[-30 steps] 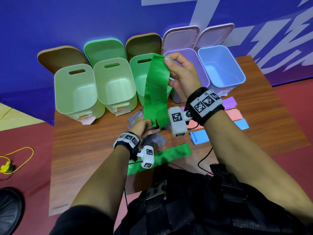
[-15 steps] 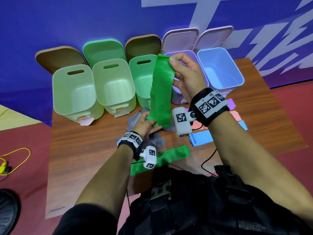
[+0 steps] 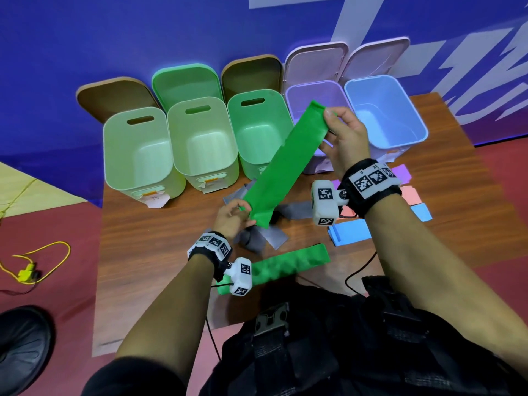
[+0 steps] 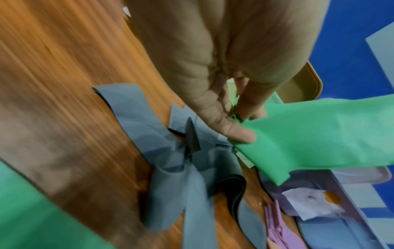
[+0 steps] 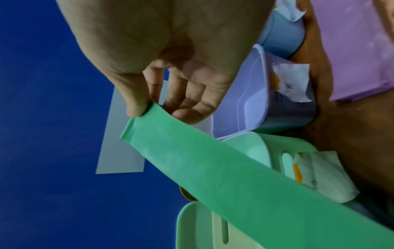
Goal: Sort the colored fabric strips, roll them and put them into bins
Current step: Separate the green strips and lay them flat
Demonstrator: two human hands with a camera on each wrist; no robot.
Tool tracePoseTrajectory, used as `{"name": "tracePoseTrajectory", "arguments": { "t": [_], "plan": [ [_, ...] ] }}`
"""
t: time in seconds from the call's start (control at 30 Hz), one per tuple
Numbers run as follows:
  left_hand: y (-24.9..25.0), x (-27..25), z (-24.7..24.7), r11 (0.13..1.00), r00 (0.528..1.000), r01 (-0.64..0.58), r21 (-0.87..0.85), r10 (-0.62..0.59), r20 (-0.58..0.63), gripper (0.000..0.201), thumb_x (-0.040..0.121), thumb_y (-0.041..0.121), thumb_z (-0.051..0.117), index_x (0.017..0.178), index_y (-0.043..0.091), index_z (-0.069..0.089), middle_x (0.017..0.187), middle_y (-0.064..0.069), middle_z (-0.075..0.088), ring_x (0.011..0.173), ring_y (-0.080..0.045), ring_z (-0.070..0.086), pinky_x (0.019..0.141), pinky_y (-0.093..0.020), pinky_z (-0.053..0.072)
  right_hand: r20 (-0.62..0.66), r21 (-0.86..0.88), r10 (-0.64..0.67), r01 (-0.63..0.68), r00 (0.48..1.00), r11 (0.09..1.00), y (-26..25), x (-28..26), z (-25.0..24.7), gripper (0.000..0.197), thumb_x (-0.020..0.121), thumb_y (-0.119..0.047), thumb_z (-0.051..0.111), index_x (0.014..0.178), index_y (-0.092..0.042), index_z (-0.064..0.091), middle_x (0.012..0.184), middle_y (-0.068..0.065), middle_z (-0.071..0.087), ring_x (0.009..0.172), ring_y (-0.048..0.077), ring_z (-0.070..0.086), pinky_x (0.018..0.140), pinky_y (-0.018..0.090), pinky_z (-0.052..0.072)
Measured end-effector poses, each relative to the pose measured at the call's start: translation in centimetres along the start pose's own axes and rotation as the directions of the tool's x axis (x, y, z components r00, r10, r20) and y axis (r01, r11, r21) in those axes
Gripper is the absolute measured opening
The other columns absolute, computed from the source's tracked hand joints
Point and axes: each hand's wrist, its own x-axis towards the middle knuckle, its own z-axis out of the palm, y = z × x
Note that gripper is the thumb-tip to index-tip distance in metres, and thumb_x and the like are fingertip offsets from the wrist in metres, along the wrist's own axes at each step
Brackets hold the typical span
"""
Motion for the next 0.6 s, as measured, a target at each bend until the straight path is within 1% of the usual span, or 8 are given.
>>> {"name": "tracePoseTrajectory", "arguments": {
  "t": [0.03, 0.1, 0.17, 0.2, 0.3, 0.4, 0.47, 0.6],
  "plan": [
    [-0.1, 0.0, -0.3, 1.000, 0.999, 0.020, 0.001, -0.020, -0.030, 0.028, 0.094, -0.011, 0.049, 0.078, 0.009, 0.059, 0.104, -0.018, 0.059, 0.089, -0.032, 0.060, 0.065, -0.024, 0.059, -0.016, 0.000, 0.010, -0.010, 1.000, 1.000, 0.5, 0.1, -0.4, 0.015, 0.099, -0.012, 0.058, 0.085, -0.017, 0.059, 0.080, 0.000, 0.070, 0.074, 0.015, 0.066, 0.072, 0.030, 0.055],
    [-0.1, -0.2, -0.8, 0.998, 0.996, 0.065, -0.009, -0.065, -0.064, 0.024, 0.096, -0.006, 0.051, 0.078, 0.006, 0.063, 0.096, -0.015, 0.060, 0.078, -0.026, 0.058, 0.056, -0.020, 0.055, -0.048, 0.000, 0.035, -0.035, 0.998, 0.999, 1.6, 0.2, -1.0, 0.015, 0.100, -0.013, 0.057, 0.086, -0.017, 0.059, 0.079, -0.001, 0.070, 0.073, 0.014, 0.067, 0.073, 0.031, 0.055],
    [-0.5, -0.3, -1.4, 0.992, 0.991, 0.122, -0.027, -0.123, -0.048, 0.019, 0.094, 0.002, 0.059, 0.077, 0.008, 0.065, 0.082, -0.013, 0.062, 0.067, -0.022, 0.056, 0.054, -0.022, 0.050, -0.091, 0.027, 0.070, -0.068, 0.993, 0.997, 2.6, 0.2, -1.7, 0.013, 0.100, -0.013, 0.057, 0.087, -0.016, 0.058, 0.077, -0.001, 0.070, 0.071, 0.013, 0.067, 0.070, 0.030, 0.055],
    [-0.7, -0.4, -1.8, 0.989, 0.989, 0.146, -0.004, -0.146, -0.017, 0.016, 0.091, 0.007, 0.066, 0.076, 0.011, 0.066, 0.077, -0.010, 0.064, 0.063, -0.020, 0.056, 0.057, -0.025, 0.050, -0.118, 0.042, 0.088, -0.084, 0.989, 0.996, 3.2, 0.1, -2.0, 0.013, 0.100, -0.013, 0.056, 0.088, -0.016, 0.057, 0.076, 0.000, 0.070, 0.069, 0.013, 0.067, 0.066, 0.028, 0.054],
    [-1.2, -0.9, -2.8, 0.978, 0.988, 0.150, 0.147, -0.155, 0.024, 0.019, 0.076, 0.015, 0.084, 0.076, 0.018, 0.066, 0.071, -0.004, 0.064, 0.066, -0.021, 0.056, 0.071, -0.035, 0.050, -0.176, 0.057, 0.135, -0.127, 0.975, 0.990, 4.9, -0.2, -3.0, 0.013, 0.100, -0.015, 0.056, 0.088, -0.016, 0.057, 0.077, 0.005, 0.066, 0.066, 0.016, 0.064, 0.060, 0.027, 0.051],
    [-1.5, -1.4, -3.4, 0.958, 0.994, 0.104, 0.266, -0.106, -0.007, 0.023, 0.079, 0.005, 0.080, 0.081, 0.015, 0.060, 0.075, -0.005, 0.055, 0.071, -0.020, 0.051, 0.069, -0.030, 0.044, -0.213, 0.114, 0.183, -0.162, 0.960, 0.980, 6.4, -0.6, -3.8, 0.015, 0.100, -0.013, 0.056, 0.085, -0.015, 0.056, 0.074, 0.004, 0.066, 0.061, 0.013, 0.063, 0.057, 0.026, 0.051],
    [-2.0, -1.6, -3.9, 0.963, 0.994, 0.112, 0.244, -0.109, -0.026, 0.022, 0.082, 0.004, 0.077, 0.079, 0.015, 0.058, 0.078, -0.005, 0.057, 0.075, -0.020, 0.052, 0.070, -0.030, 0.043, -0.247, 0.086, 0.221, -0.206, 0.943, 0.975, 7.2, -1.0, -4.2, 0.016, 0.100, -0.015, 0.058, 0.084, -0.018, 0.056, 0.077, 0.002, 0.065, 0.061, 0.011, 0.062, 0.057, 0.023, 0.049],
    [-2.6, -2.0, -4.8, 0.980, 0.984, 0.178, 0.094, -0.174, -0.046, 0.022, 0.086, 0.005, 0.072, 0.072, 0.014, 0.058, 0.075, -0.007, 0.062, 0.071, -0.022, 0.056, 0.070, -0.033, 0.044, -0.301, 0.054, 0.282, -0.279, 0.911, 0.959, 8.9, -1.5, -5.3, 0.015, 0.099, -0.017, 0.060, 0.084, -0.018, 0.056, 0.076, 0.005, 0.062, 0.058, 0.012, 0.058, 0.054, 0.022, 0.046]
  ]
}}
